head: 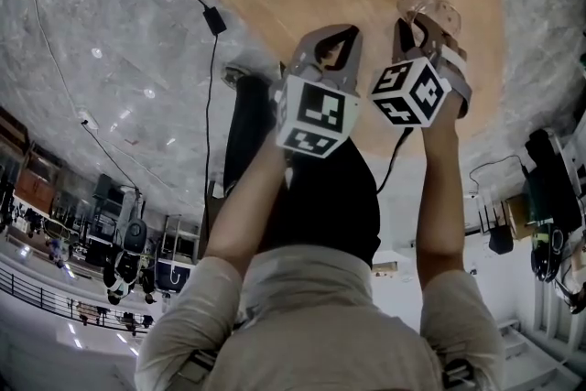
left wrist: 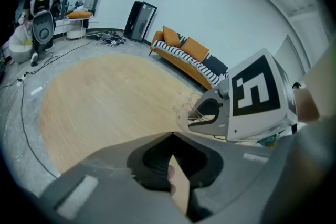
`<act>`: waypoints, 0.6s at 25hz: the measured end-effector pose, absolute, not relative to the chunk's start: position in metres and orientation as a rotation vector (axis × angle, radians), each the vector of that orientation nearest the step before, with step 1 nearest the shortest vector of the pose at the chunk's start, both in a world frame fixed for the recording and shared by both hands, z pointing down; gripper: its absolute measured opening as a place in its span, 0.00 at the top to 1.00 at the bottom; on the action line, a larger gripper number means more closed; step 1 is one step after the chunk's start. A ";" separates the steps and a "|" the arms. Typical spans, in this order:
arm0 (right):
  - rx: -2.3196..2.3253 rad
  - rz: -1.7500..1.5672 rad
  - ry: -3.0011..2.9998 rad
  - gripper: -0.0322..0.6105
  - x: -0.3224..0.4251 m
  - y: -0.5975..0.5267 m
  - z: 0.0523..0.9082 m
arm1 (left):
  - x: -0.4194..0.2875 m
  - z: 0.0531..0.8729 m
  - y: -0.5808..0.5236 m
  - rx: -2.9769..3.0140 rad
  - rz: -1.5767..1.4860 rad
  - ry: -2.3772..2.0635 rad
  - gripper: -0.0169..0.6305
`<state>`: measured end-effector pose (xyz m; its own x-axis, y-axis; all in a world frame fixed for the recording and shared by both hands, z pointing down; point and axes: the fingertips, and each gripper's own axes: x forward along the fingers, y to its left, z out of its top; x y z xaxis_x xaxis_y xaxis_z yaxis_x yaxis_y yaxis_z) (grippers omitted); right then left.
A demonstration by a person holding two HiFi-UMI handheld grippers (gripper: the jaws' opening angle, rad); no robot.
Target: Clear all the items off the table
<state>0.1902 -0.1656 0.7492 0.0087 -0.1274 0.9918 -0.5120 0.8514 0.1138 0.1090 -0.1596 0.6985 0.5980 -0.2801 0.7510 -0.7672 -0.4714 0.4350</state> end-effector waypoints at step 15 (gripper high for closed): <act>0.505 0.283 -1.580 0.86 0.183 -0.165 0.748 | 0.116 0.701 -0.158 2.059 0.800 -0.782 0.94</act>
<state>0.1831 -0.1649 0.7480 -0.0112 -0.1461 0.9892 -0.4809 0.8682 0.1228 0.1162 -0.1576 0.7007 0.6131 -0.2530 0.7484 -0.7422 -0.5090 0.4360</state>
